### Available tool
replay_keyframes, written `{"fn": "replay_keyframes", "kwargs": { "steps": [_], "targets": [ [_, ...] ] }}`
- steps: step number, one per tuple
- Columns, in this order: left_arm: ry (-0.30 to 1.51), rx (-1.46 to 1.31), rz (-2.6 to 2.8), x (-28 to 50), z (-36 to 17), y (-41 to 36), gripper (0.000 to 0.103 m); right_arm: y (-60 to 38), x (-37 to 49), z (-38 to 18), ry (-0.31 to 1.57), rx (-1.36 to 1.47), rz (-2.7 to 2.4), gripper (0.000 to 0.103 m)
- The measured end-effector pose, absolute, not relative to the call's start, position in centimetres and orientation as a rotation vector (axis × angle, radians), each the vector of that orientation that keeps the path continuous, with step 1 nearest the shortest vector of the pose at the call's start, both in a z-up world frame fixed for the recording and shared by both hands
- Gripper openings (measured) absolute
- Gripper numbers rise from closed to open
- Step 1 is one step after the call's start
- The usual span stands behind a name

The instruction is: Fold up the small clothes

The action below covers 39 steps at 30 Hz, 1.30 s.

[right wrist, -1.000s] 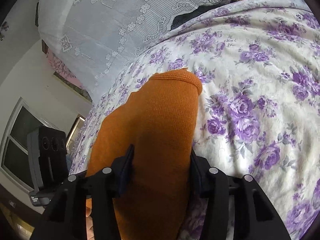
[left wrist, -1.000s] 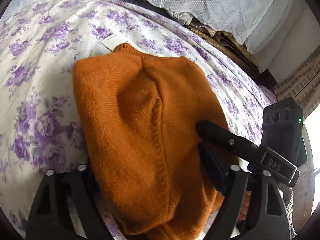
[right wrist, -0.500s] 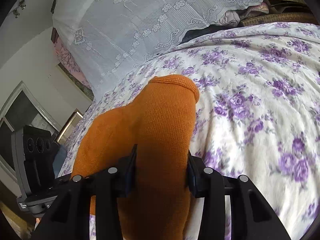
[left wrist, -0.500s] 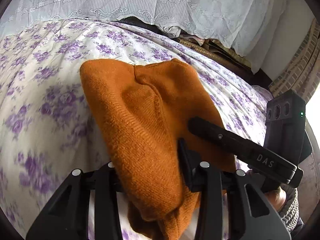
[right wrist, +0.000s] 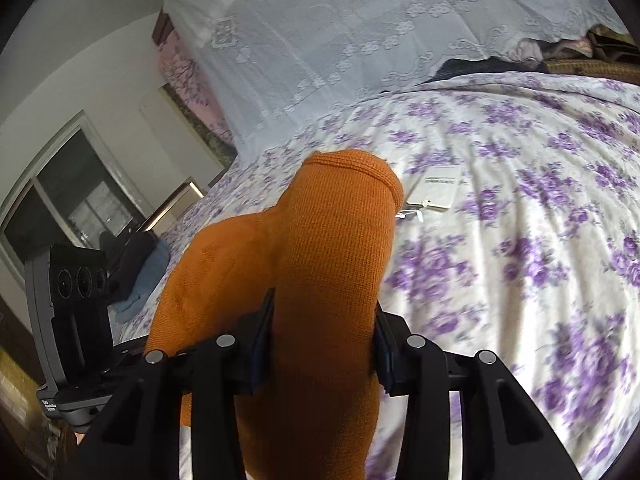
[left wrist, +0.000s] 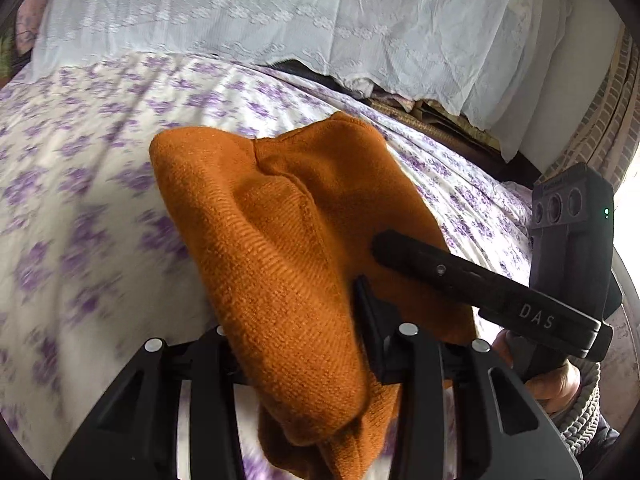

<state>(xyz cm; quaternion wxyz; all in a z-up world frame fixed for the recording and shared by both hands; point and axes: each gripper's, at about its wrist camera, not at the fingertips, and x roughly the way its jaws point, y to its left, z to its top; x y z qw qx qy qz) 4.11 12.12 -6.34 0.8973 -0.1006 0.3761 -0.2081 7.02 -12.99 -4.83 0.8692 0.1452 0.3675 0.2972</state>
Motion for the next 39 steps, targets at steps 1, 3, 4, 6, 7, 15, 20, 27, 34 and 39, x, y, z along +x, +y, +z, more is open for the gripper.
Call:
{"fn": "replay_keyframes", "kwargs": {
  "steps": [1, 3, 4, 6, 7, 15, 20, 27, 34, 39],
  "targets": [
    [0.771, -0.209, -0.423, 3.6, -6.2, 12.5, 0.037, -12.3, 6.6, -4.6, 0.77, 0.296, 0.639, 0.043],
    [0.742, -0.205, -0.389, 1.8, -6.0, 13.6, 0.037, -11.1, 5.9, -4.3, 0.773, 0.288, 0.665, 0.043],
    [0.732, -0.2, -0.377, 1.3, -5.8, 14.0, 0.037, -10.2, 5.6, -4.1, 0.777, 0.282, 0.683, 0.043],
    [0.707, -0.19, -0.336, 0.0, -5.5, 15.2, 0.037, -8.4, 5.2, -3.8, 0.785, 0.268, 0.714, 0.043],
    [0.697, -0.186, -0.319, -0.6, -5.3, 15.8, 0.037, -7.6, 5.0, -3.6, 0.789, 0.263, 0.728, 0.043],
    [0.645, -0.236, -0.183, -3.9, -4.7, 23.5, 0.037, 1.4, 4.6, -2.1, 0.814, 0.191, 0.852, 0.042],
    [0.626, -0.279, -0.095, -5.5, -5.2, 29.4, 0.037, 8.3, 4.7, -1.9, 0.843, 0.159, 0.941, 0.042],
    [0.607, -0.341, 0.036, -7.0, -5.4, 37.6, 0.037, 17.6, 4.9, -1.7, 0.884, 0.132, 1.064, 0.042],
    [0.537, -0.34, 0.146, -7.7, -1.4, 45.8, 0.037, 27.2, 5.7, 2.6, 0.851, 0.144, 1.19, 0.042],
    [0.479, -0.348, 0.223, -7.1, 2.2, 53.6, 0.037, 35.3, 6.5, 6.4, 0.787, 0.127, 1.264, 0.042]
  ]
}}
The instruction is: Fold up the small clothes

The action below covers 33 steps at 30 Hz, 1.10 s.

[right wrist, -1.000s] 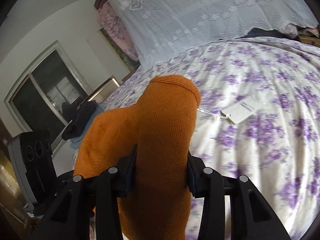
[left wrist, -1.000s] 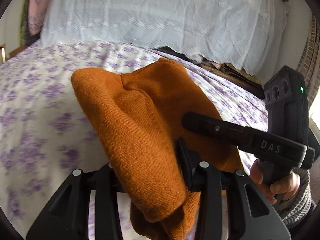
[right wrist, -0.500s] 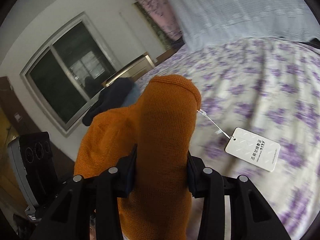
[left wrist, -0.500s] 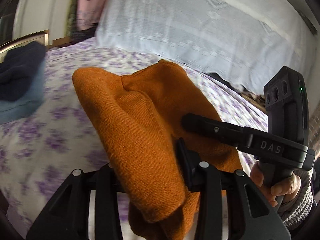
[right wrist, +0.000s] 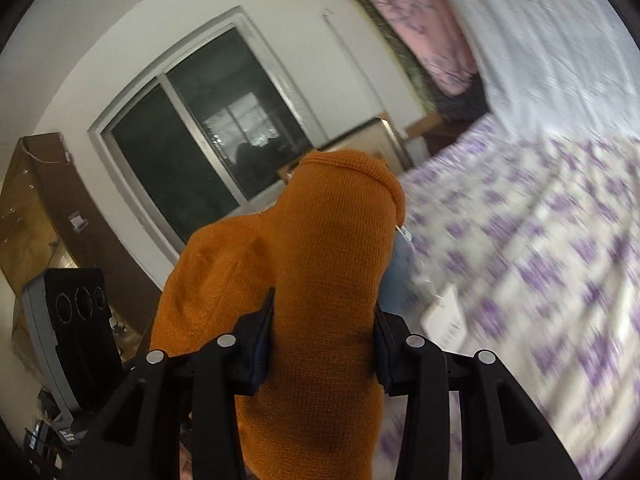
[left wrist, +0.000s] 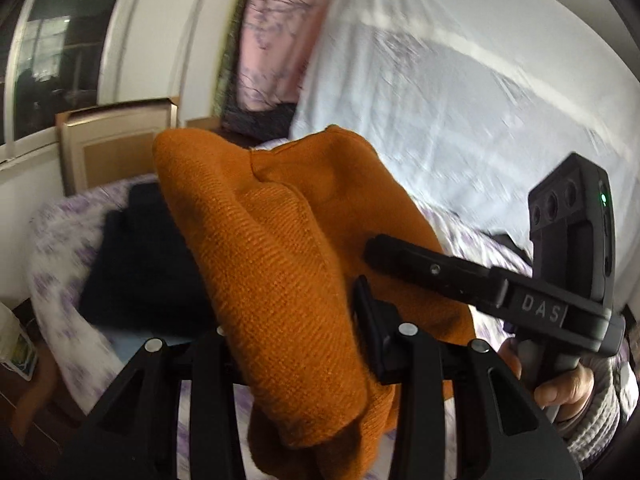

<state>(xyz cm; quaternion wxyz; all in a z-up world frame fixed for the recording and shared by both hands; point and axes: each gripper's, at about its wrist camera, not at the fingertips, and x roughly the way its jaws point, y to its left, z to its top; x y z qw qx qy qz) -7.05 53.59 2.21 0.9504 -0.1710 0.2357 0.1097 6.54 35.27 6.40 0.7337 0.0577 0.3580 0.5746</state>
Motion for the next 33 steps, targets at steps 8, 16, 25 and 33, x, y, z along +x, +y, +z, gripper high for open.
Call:
{"fn": "replay_keyframes", "kwargs": {
  "steps": [8, 16, 25, 33],
  "targets": [
    [0.485, -0.426, 0.294, -5.4, 2.9, 64.1, 0.037, 45.8, 8.8, 6.2, 0.809, 0.117, 1.33, 0.042],
    [0.48, -0.434, 0.302, -3.0, 0.8, 67.6, 0.037, 48.6, 9.9, 3.8, 0.797, 0.099, 1.31, 0.042],
    [0.56, -0.486, 0.397, 0.1, -5.4, 71.4, 0.084, 50.0, 12.4, -2.2, 0.862, 0.043, 1.232, 0.049],
    [0.523, -0.496, 0.413, 0.1, -7.8, 72.1, 0.088, 50.4, 12.7, -3.9, 0.869, 0.071, 1.222, 0.049]
  ]
}}
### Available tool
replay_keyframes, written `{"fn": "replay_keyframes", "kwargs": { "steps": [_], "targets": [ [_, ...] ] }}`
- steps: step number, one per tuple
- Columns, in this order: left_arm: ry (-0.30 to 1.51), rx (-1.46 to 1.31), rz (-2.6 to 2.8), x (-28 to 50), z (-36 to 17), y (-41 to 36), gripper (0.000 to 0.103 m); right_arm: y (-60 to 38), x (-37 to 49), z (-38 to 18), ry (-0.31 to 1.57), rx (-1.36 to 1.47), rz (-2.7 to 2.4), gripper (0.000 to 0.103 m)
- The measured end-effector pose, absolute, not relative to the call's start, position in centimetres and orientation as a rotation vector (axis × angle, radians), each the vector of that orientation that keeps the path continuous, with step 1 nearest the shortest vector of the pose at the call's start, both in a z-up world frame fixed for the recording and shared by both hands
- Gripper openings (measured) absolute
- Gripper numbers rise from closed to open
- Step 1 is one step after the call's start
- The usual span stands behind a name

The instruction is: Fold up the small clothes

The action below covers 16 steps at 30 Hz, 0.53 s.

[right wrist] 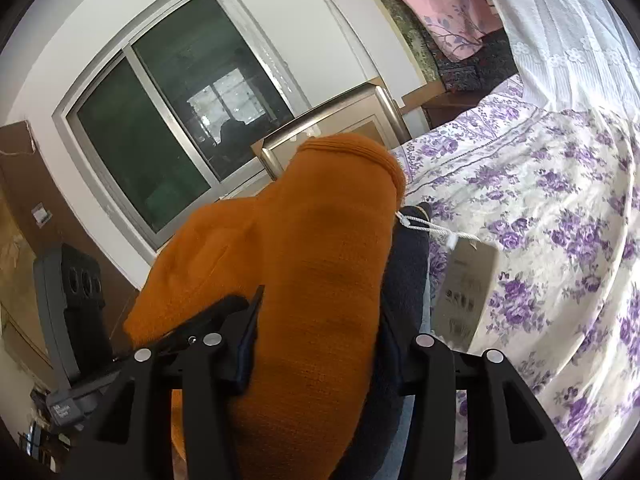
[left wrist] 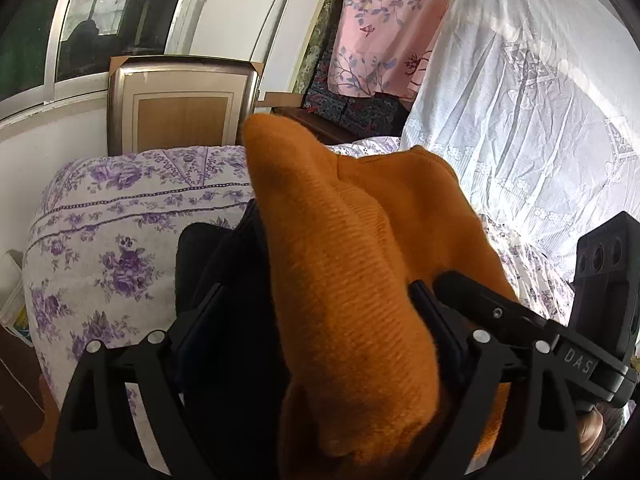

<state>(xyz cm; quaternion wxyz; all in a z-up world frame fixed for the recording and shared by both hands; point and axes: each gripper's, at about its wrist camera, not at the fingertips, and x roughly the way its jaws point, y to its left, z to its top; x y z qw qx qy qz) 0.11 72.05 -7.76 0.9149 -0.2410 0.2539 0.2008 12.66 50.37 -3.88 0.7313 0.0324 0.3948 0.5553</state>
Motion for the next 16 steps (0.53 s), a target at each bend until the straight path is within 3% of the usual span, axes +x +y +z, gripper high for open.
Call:
{"fn": "replay_keyframes", "kwargs": {
  "steps": [6, 8, 16],
  "targets": [
    [0.551, -0.555, 0.415, 0.1, -7.5, 72.1, 0.091, 49.8, 12.5, -3.2, 0.903, 0.106, 1.182, 0.05],
    [0.569, -0.541, 0.455, 0.1, -6.7, 71.4, 0.093, 48.6, 12.1, -2.8, 0.886, 0.128, 1.144, 0.063],
    [0.572, -0.365, 0.718, -1.4, -4.0, 65.7, 0.098, 42.1, 8.2, -1.7, 0.7, 0.139, 1.086, 0.063]
  ]
}}
